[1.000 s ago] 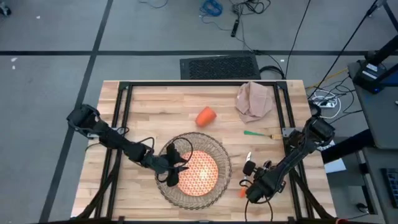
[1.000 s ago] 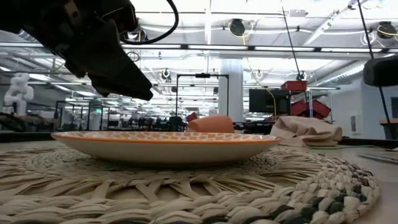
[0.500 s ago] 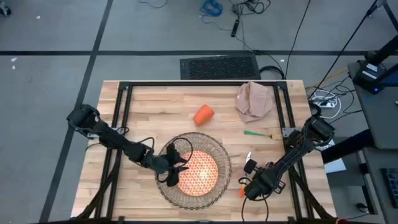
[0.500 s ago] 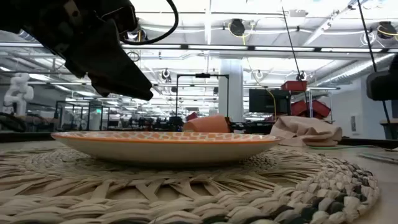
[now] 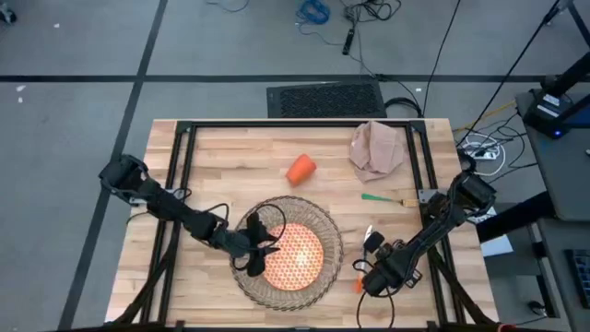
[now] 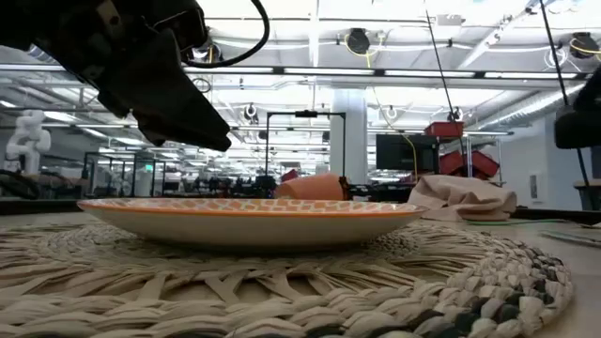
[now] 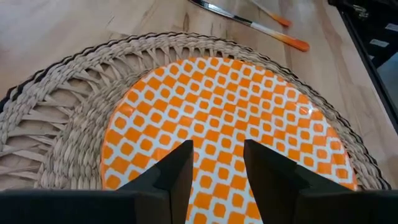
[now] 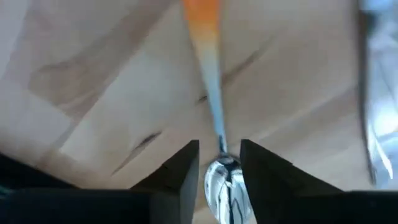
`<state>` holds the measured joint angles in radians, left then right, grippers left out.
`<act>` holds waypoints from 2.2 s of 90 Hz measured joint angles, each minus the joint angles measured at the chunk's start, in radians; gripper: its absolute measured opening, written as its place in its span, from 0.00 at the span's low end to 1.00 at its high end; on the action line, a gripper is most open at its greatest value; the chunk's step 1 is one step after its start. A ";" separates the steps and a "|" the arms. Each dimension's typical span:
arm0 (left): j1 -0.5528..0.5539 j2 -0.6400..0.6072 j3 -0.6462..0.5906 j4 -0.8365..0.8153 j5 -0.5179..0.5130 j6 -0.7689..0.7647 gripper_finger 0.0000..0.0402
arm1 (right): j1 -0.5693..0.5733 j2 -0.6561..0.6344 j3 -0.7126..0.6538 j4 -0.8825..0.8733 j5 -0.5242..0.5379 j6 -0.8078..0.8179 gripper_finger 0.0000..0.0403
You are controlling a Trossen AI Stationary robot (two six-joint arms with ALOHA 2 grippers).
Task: Set table place
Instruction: Put the orange spoon to the right of the orange knife
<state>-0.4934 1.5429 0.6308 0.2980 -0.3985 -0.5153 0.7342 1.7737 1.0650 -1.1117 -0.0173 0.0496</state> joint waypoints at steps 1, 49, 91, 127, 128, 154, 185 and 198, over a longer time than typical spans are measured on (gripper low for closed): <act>0.000 0.000 0.000 0.000 0.000 0.001 0.32 | -0.001 -0.001 0.003 0.001 0.003 0.012 0.27; -0.001 0.000 0.000 -0.001 0.022 0.016 0.32 | 0.021 -0.151 0.043 0.099 0.256 0.988 0.28; -0.004 0.000 0.000 0.000 0.110 0.116 0.32 | 0.060 -0.142 0.030 0.133 0.323 1.841 0.28; -0.013 0.000 0.000 -0.001 0.195 0.162 0.32 | 0.118 -0.054 0.030 0.011 0.187 2.102 0.28; -0.014 0.000 0.000 -0.001 0.197 0.163 0.32 | 0.118 -0.051 0.030 0.012 0.185 2.105 0.28; -0.054 0.000 0.000 -0.009 0.253 0.189 0.32 | 0.045 -0.012 0.029 0.180 0.338 2.118 0.28; -0.098 0.000 0.000 -0.083 0.294 0.189 0.32 | 0.035 -0.012 0.029 0.042 0.357 2.121 0.28; -0.098 0.000 0.000 -0.083 0.294 0.191 0.32 | 0.031 -0.012 0.029 0.060 0.396 2.085 0.28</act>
<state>-0.5919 1.5429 0.6308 0.2153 -0.1047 -0.3242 0.7650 1.7615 1.0939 -1.0520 0.3789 2.1349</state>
